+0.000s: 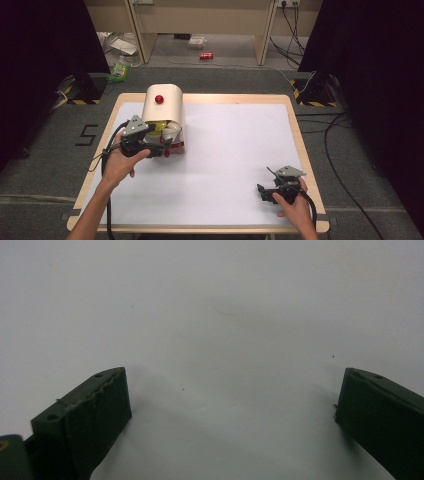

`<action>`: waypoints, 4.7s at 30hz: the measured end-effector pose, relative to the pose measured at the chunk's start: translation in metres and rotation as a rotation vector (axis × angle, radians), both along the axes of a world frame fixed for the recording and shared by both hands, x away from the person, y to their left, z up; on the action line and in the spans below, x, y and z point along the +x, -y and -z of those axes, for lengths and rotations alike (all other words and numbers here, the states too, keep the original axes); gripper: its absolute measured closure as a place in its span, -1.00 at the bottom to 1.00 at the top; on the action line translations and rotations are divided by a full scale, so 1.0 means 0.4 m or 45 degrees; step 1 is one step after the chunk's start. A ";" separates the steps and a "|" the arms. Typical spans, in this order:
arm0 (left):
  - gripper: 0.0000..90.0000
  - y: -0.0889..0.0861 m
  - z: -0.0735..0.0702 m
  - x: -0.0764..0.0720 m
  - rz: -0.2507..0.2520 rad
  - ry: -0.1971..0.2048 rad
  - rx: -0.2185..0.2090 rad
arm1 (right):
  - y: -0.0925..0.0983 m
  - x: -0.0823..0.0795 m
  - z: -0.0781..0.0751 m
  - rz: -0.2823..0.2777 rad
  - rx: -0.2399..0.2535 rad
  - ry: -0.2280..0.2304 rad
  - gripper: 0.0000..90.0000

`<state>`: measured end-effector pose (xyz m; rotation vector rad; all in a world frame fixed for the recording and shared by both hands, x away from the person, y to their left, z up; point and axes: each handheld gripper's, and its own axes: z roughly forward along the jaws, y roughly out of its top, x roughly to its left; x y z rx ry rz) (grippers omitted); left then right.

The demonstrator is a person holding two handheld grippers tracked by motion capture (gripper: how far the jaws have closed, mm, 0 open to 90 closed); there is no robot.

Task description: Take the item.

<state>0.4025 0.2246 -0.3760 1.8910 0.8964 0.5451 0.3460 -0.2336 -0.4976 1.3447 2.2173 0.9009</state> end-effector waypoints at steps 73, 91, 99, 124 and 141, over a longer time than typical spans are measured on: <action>-0.44 0.016 0.056 -0.211 0.068 0.006 0.032 | 0.000 0.000 0.000 -0.005 -0.003 -0.002 -0.98; -0.47 -0.015 0.018 -0.186 -0.007 0.044 0.006 | 0.000 0.001 0.000 -0.006 -0.003 -0.002 -0.98; -0.49 -0.017 0.016 -0.170 -0.031 0.048 0.011 | 0.000 0.001 0.000 -0.006 -0.003 -0.002 -0.98; -0.34 0.002 0.009 -0.094 -0.099 0.011 0.087 | 0.000 0.001 0.000 -0.010 -0.006 -0.001 -0.99; -0.13 0.016 0.016 -0.077 -0.118 -0.033 0.116 | 0.000 0.001 0.000 -0.009 -0.006 -0.001 -0.99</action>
